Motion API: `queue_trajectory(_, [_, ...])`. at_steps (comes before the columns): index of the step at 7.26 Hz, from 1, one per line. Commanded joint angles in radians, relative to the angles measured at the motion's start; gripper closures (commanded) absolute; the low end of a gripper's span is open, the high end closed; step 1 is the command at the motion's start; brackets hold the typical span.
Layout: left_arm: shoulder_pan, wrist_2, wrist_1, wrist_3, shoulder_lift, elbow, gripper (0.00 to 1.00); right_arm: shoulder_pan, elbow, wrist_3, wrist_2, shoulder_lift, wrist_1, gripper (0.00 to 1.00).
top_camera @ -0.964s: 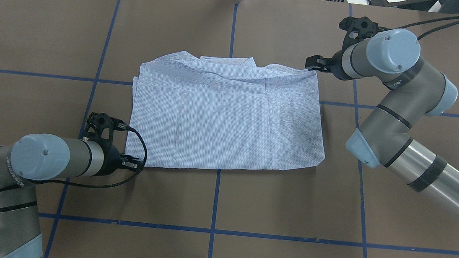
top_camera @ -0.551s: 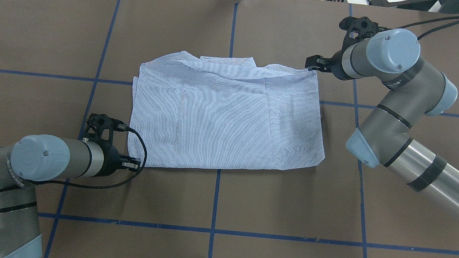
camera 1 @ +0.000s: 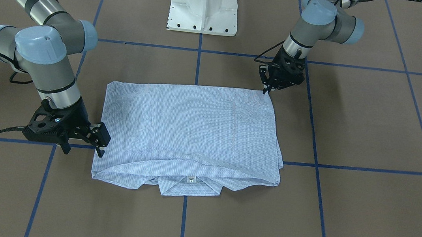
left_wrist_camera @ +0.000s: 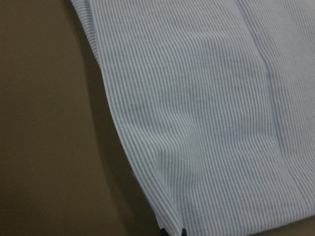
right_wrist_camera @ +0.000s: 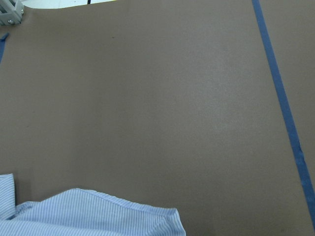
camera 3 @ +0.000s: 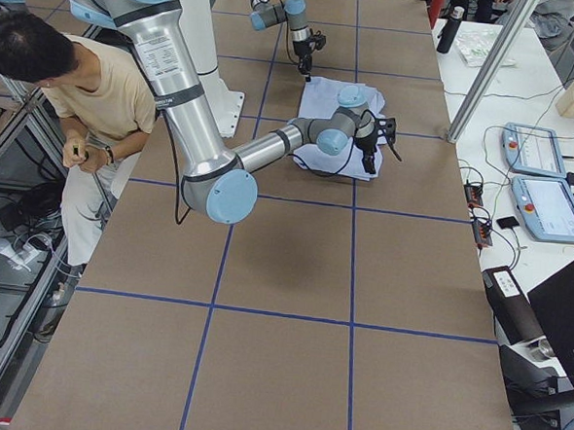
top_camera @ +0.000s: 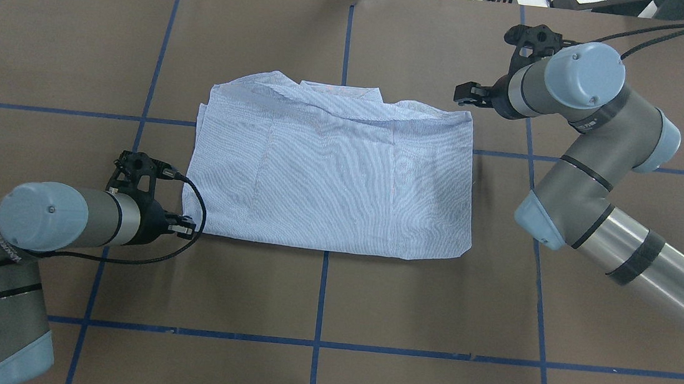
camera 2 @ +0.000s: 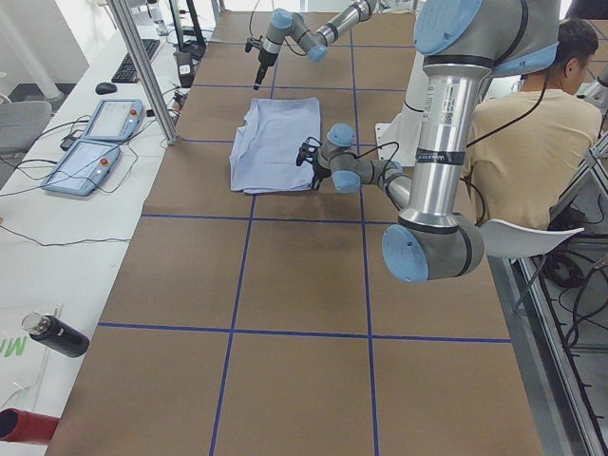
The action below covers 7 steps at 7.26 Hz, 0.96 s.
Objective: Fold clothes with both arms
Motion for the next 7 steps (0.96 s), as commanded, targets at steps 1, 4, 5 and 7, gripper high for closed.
queue_trajectory(1, [-0.209,-0.001,0.01,0.233,-0.034,0.131,1.0,-0.002,-0.001,0.0,0.0,0.006,-0.002,0.01])
queue_trajectory(4, [-0.386,0.0,-0.019,0.353,-0.473,0.673,1.0,-0.005,0.018,0.005,-0.002,0.009,-0.002,0.01])
queue_trajectory(5, [-0.388,0.002,-0.047,0.347,-0.586,0.799,1.0,-0.014,0.047,0.017,-0.002,0.0,-0.005,0.01])
queue_trajectory(7, [-0.388,-0.001,-0.078,0.295,-0.765,0.978,1.0,-0.043,0.09,0.044,-0.005,-0.007,-0.006,0.01])
